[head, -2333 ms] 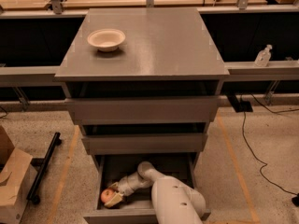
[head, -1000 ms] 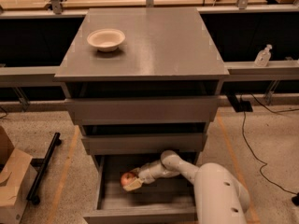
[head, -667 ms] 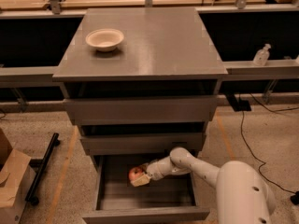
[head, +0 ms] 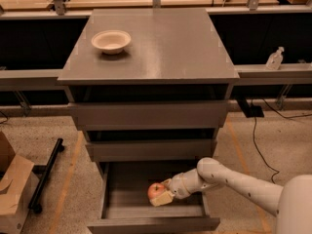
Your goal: Pick apple from bottom drawer and place on counter
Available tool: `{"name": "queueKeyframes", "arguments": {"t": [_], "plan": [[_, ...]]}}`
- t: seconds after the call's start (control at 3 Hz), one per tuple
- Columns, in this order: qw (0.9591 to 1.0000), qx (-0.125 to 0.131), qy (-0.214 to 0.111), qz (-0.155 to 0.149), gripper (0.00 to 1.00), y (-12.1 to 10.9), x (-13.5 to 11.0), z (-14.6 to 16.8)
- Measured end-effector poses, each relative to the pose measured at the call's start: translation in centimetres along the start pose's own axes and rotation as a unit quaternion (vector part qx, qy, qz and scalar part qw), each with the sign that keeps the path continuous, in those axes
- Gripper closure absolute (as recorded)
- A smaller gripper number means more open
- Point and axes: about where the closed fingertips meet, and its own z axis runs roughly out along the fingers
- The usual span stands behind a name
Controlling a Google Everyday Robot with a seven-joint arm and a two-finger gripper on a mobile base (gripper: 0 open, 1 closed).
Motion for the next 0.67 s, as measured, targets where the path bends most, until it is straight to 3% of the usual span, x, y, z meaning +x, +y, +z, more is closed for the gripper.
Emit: {"name": "queueKeyframes", "arguments": {"t": [0.33,0.67], "plan": [[0.9997,-0.007,0.021,-0.004,1.0,3.4,-0.68,-6.07],[0.9996,-0.005,0.026,-0.013,1.0,3.66,-1.5,-7.0]]}}
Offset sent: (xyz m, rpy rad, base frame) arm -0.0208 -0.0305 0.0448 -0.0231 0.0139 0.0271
